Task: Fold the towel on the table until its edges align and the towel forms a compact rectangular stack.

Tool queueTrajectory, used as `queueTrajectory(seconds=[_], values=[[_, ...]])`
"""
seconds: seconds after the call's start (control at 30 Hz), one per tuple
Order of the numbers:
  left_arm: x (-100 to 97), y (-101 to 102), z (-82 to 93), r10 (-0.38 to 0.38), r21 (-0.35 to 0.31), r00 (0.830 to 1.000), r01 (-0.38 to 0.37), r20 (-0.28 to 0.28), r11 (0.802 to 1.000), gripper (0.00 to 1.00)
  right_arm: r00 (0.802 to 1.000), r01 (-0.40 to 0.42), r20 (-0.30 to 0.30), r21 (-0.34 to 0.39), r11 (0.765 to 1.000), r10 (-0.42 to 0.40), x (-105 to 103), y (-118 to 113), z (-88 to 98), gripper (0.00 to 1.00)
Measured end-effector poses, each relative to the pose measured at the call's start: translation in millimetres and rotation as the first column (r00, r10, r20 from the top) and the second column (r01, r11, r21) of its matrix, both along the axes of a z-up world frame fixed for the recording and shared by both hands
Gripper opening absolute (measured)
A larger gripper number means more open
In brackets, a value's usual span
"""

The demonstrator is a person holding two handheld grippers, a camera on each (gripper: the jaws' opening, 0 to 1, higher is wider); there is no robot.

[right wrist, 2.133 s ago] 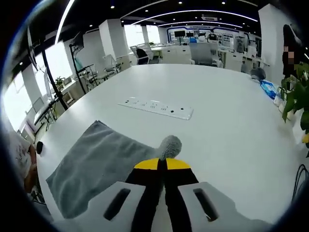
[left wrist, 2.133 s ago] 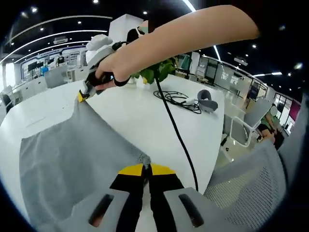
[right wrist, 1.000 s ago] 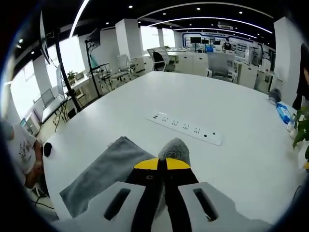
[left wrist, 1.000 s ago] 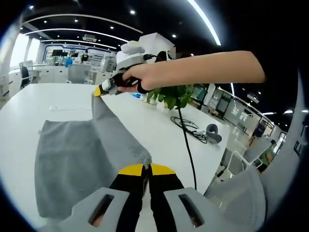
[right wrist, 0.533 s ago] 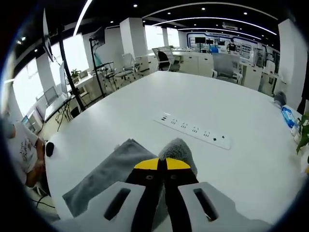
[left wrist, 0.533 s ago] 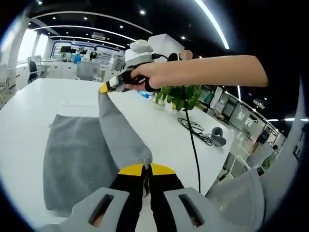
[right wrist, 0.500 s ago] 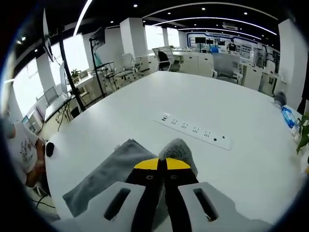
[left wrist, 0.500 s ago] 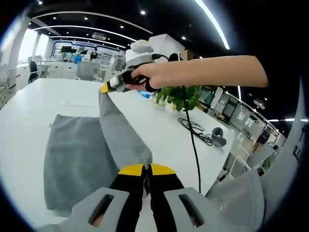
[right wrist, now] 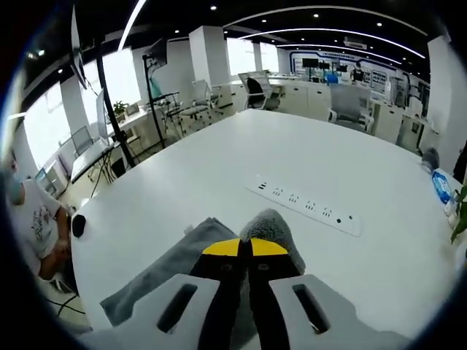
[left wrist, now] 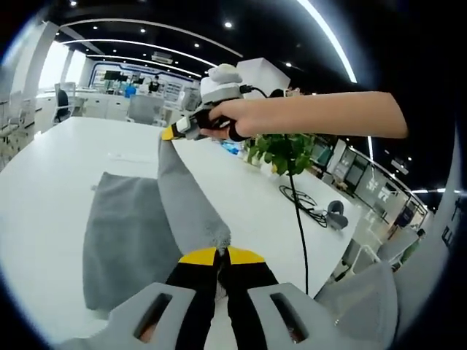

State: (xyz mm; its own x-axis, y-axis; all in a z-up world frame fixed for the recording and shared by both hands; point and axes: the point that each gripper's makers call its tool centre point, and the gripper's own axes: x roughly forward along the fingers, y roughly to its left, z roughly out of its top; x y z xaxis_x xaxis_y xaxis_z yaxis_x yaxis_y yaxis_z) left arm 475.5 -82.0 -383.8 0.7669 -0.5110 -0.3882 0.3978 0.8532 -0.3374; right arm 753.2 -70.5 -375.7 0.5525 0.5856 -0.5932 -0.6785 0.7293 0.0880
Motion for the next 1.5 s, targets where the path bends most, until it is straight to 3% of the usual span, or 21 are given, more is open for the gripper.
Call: queueTrajectory(seconds=[0.53, 1.0, 1.23, 1.5], values=[[-4.1, 45.8, -2.1, 0.097, -0.008, 0.995, -0.097, -0.015, 0.995, 0.03, 0.999, -0.045, 0.010, -0.022, 0.999, 0.045, -7.9, 37.5, 1.6, 0.00], [-11.0, 76.6, -23.2, 0.142, -0.017, 0.988, -0.143, -0.059, 0.990, 0.04, 0.996, -0.088, -0.002, -0.052, 0.995, 0.088, -12.3, 74.8, -11.4, 0.00], [-13.6, 91.6, -49.5, 0.144, -0.014, 0.983, -0.147, -0.114, 0.989, 0.04, 0.995, -0.103, -0.024, -0.082, 0.991, 0.102, -17.1, 87.0, -28.8, 0.00], [-16.9, 97.6, -57.5, 0.148, -0.023, 0.979, -0.153, -0.140, 0.988, 0.04, 0.992, -0.125, -0.038, -0.105, 0.987, 0.121, -15.6, 97.8, -43.1, 0.00]])
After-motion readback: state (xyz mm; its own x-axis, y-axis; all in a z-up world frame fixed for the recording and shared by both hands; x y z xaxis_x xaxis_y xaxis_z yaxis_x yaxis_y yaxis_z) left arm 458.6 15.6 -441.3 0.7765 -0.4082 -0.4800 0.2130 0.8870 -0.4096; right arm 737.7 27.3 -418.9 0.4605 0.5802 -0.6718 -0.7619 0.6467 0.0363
